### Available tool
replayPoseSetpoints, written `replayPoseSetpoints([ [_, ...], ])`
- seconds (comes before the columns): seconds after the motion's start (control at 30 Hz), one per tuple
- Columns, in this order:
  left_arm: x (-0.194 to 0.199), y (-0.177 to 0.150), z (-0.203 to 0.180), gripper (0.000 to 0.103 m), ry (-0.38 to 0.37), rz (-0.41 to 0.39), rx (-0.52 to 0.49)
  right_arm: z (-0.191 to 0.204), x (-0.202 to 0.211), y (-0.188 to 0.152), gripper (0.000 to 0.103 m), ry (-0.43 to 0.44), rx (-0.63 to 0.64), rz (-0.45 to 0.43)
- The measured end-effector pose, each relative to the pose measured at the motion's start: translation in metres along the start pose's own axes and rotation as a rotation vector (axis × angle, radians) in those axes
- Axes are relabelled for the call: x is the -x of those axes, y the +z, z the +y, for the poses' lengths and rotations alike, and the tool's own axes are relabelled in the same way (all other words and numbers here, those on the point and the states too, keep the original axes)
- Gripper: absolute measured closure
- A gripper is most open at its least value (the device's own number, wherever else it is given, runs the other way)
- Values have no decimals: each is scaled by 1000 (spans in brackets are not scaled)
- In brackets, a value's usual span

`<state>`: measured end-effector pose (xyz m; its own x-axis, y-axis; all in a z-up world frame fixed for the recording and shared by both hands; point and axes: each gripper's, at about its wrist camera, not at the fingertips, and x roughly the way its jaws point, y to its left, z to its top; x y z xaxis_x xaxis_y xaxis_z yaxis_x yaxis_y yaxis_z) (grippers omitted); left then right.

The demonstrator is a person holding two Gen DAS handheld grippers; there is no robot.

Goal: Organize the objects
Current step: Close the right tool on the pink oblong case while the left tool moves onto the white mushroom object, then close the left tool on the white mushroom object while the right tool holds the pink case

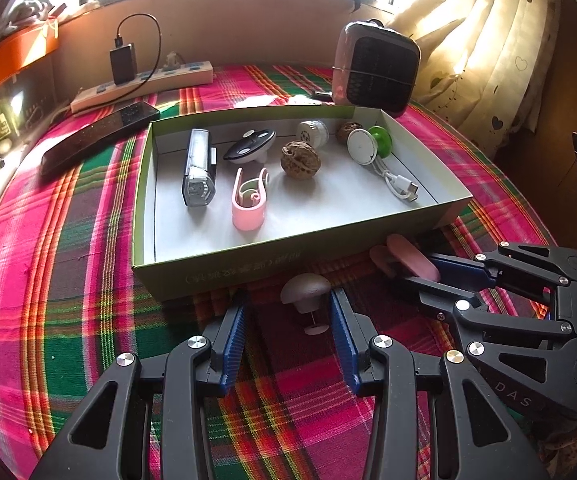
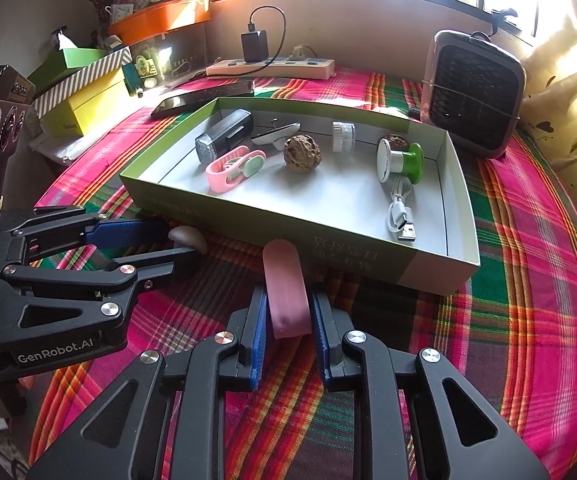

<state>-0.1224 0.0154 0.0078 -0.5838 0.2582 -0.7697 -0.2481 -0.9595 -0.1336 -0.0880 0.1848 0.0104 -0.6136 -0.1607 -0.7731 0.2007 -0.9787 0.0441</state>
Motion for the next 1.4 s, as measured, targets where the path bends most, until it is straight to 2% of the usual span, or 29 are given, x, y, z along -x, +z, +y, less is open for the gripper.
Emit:
replayPoseSetpoints([
  [0.33, 0, 1, 1, 67, 8, -8, 6, 0, 0, 0, 81, 1, -1, 3],
  [0.67, 1, 0, 1, 82, -9, -10, 10, 0, 0, 0, 81, 0, -1, 3],
  [1.27, 3, -3, 0, 82, -21, -14, 9, 0, 1, 0, 81, -4, -1, -1],
  [1.4, 3, -3, 0, 82, -20, -15, 10, 1, 3, -1, 84, -3, 0, -6],
])
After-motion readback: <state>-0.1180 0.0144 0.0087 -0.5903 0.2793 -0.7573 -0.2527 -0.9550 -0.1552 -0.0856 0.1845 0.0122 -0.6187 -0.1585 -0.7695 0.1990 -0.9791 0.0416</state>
